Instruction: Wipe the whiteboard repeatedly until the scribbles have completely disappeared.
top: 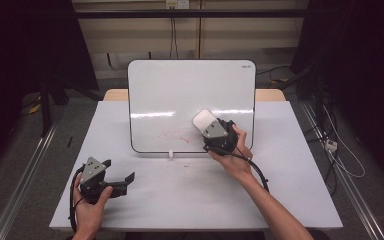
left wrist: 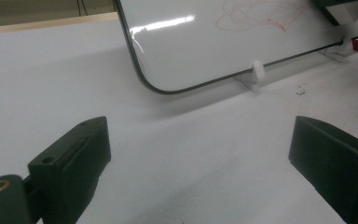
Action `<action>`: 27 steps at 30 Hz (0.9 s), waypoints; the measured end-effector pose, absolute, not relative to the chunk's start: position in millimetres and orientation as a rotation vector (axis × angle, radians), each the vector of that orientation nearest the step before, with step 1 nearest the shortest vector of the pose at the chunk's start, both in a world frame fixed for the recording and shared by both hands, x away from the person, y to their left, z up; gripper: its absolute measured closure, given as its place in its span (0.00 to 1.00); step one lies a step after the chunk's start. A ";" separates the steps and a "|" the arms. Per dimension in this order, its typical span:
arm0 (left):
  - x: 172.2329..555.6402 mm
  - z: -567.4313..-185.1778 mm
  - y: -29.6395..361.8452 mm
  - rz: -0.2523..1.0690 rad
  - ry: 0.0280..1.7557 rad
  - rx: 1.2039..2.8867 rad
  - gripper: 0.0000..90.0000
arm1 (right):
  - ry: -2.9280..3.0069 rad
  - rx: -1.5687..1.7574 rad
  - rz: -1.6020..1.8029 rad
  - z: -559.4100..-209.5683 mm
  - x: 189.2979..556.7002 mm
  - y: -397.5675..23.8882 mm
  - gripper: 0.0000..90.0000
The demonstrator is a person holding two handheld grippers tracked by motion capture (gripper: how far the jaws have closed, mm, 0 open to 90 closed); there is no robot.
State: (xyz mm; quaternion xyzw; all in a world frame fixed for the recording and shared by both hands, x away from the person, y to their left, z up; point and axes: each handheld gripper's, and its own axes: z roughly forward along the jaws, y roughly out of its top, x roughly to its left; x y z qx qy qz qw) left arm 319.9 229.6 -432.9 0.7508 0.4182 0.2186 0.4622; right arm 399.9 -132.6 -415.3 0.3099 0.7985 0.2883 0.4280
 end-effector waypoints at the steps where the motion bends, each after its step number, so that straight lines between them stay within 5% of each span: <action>1: 319.9 -433.0 229.4 0.538 1.029 1.846 0.06 | 1.994 0.774 0.720 -415.3 399.9 -132.6 0.35; 15: 320.0 -433.9 227.7 0.526 1.016 1.854 0.06 | 1.996 0.777 0.729 -415.1 401.2 -132.7 0.35; 27: 319.9 -433.6 229.0 0.527 1.021 1.850 0.06 | 1.844 1.009 0.785 -383.7 424.2 -197.7 0.35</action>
